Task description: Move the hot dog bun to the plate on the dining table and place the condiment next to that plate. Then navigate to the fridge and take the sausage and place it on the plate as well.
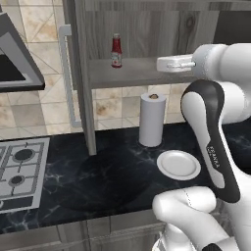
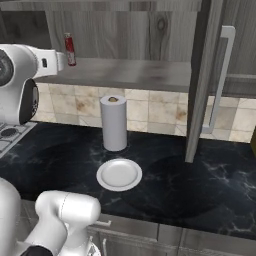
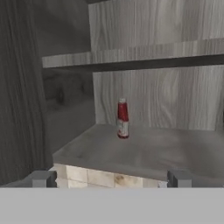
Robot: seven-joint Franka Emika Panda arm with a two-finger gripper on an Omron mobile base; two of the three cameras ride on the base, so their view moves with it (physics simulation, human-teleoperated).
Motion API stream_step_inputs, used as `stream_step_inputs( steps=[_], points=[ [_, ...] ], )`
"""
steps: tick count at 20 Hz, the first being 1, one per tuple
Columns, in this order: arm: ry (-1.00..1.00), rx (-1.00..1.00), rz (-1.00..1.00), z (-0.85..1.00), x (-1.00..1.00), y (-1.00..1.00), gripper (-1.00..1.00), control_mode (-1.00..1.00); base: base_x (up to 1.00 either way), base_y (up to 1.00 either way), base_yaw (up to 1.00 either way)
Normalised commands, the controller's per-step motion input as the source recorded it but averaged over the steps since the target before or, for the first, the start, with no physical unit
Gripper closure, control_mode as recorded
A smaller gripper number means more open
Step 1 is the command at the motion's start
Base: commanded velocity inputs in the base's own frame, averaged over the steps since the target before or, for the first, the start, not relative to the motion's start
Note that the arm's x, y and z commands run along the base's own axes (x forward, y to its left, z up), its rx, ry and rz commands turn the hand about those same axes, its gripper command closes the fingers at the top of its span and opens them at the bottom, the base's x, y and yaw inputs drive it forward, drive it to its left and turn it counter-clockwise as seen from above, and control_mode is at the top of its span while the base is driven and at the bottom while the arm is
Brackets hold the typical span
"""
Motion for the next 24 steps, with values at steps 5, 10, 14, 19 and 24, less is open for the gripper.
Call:
stream_step_inputs(
  steps=[5,10,14,19,24],
  points=[
    [0.09,0.0,0.0,0.0,0.51,0.0,-1.0,-1.0,0.0,0.0,0.0],
    [0.09,-0.02,0.0,0.0,0.54,0.0,-1.0,-1.0,0.0,0.0,0.0],
    [-0.02,-0.01,0.07,0.09,0.5,0.0,-1.0,-1.0,0.0,0.0,0.0],
    [-0.21,-0.08,0.09,0.2,0.42,0.03,-1.0,-1.0,0.0,0.0,0.0],
    [-0.12,-0.05,0.05,0.07,0.29,-0.01,-1.0,-1.0,0.0,0.0,0.0]
  ],
)
